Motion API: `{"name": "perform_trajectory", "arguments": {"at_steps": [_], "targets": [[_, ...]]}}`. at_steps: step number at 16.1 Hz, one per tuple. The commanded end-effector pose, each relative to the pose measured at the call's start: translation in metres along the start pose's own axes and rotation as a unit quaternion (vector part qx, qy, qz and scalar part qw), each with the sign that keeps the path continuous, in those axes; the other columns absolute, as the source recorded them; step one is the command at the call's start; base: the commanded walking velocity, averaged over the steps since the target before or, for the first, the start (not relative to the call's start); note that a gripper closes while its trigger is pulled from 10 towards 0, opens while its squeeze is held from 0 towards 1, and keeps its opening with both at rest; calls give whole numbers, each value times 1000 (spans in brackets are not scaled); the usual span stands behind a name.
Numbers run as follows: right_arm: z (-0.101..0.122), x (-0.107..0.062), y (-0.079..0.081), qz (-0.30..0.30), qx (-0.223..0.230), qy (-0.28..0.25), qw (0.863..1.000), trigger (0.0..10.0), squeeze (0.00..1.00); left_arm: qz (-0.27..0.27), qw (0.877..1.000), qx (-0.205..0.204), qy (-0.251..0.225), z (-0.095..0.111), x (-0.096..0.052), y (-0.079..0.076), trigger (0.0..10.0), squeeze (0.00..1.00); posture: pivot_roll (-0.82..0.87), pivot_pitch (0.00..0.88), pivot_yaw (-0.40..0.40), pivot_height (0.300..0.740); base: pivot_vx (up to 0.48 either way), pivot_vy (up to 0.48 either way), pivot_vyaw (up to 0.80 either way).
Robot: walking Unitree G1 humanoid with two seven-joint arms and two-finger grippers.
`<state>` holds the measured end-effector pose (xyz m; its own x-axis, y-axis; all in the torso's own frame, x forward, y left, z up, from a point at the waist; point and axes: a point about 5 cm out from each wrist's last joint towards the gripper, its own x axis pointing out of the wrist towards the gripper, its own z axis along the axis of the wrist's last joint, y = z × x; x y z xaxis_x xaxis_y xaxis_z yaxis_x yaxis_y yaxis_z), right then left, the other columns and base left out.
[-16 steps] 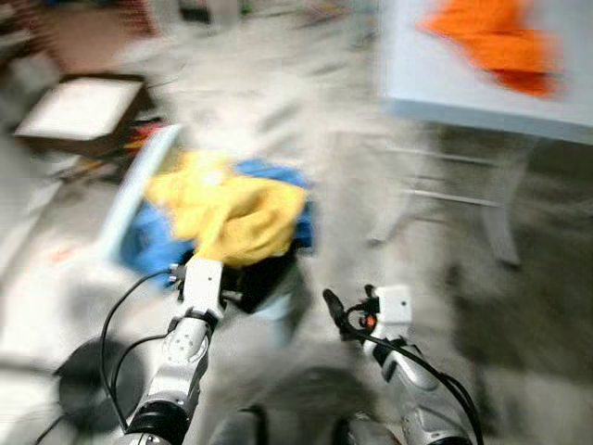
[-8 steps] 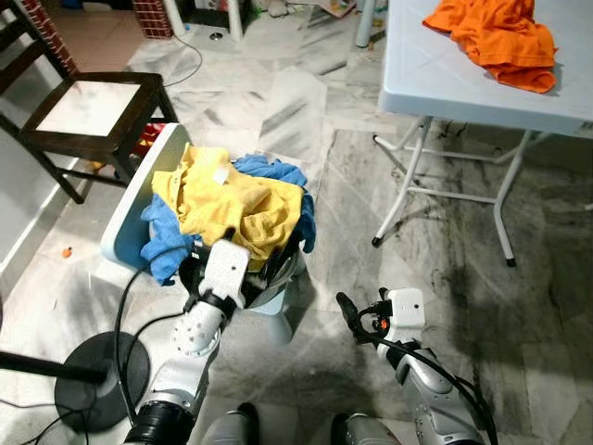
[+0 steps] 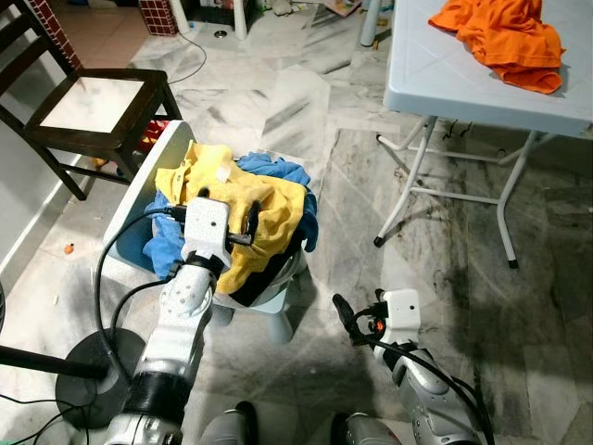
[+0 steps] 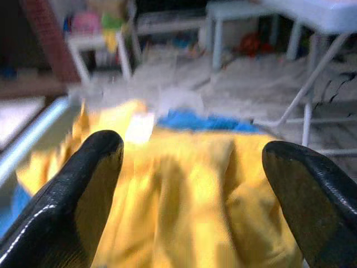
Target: Hang hanger
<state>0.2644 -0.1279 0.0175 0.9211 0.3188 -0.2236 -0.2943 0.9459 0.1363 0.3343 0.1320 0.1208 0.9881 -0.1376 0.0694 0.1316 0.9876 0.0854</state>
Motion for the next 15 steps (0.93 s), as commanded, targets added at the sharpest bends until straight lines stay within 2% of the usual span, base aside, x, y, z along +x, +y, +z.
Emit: {"name": "perform_trajectory", "arguments": {"at_steps": [1,4,7,8,9,10,15], "targets": [[-4,-4,8,23,-8,8,1000,10000,0,26,999,-19,35,-12,4,4,10000,0,-50,243,-5,740,0,0,0],[0,-11,17,66,-10,-1,998,10000,0,41,994,-52,81,-20,15,3,10000,0,-80,248,-5,740,0,0,0],[6,-11,16,71,-16,-10,997,10000,0,44,992,-66,97,-22,21,2,10000,0,-89,248,0,740,0,0,0],[7,-10,16,70,-19,-12,997,10000,0,51,991,-75,103,-22,25,3,8627,0,-89,248,1,740,0,0,0],[7,-10,16,70,-19,-12,997,10000,0,52,991,-75,103,-21,26,3,4824,0,-89,249,3,740,0,0,0],[7,-11,18,71,-20,-10,997,10000,0,55,991,-75,97,-19,29,6,0,0,-87,250,4,740,0,0,0],[4,-13,18,71,-21,-2,997,10000,0,64,993,-72,74,-15,31,14,0,0,-83,250,1,740,0,0,0]]}}
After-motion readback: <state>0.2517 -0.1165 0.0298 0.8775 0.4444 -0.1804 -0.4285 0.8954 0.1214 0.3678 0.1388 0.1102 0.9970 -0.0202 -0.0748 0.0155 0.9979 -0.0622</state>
